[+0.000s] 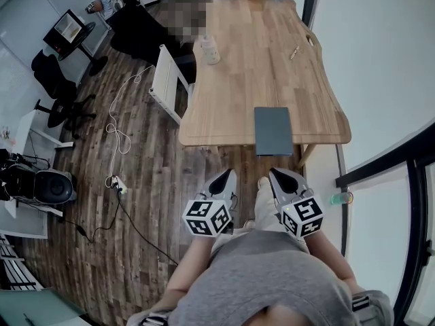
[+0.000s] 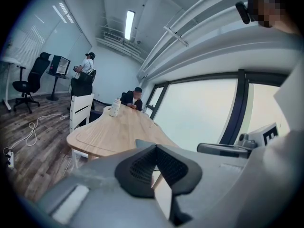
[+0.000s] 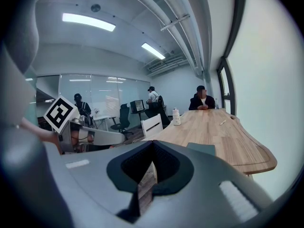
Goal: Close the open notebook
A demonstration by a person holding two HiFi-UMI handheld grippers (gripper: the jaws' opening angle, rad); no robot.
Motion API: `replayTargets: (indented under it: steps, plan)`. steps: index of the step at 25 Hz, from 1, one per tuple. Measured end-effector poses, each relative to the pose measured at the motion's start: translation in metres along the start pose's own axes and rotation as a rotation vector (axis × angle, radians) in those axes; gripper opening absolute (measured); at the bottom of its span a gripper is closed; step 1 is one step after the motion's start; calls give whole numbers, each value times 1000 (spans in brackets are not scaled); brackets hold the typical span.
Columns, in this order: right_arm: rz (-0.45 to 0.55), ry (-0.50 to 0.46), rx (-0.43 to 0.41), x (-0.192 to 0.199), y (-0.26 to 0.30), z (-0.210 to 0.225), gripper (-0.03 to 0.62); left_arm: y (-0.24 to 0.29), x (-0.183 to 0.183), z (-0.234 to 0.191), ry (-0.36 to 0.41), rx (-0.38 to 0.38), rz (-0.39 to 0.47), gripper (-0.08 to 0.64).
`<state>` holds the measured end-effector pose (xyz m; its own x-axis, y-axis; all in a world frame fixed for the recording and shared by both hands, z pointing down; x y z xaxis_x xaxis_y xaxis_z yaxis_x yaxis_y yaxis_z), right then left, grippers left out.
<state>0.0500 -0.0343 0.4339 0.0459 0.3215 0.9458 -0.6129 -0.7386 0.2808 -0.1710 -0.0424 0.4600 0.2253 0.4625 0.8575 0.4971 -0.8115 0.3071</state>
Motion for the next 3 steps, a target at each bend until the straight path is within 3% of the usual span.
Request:
replayTargets:
  steps: [3]
  plan:
    - [-5,-1,1,0,0,1,-2,1,0,0,4,2,-1,2]
Point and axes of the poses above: the fingertips, and each gripper's own axes: y forward along the fingers, z to its right, x out of its underside, the point moved 10 cm from there along -y, backward along the fingers, and after that the axes turned 2 degrees about -x, right-handed, at the moved point
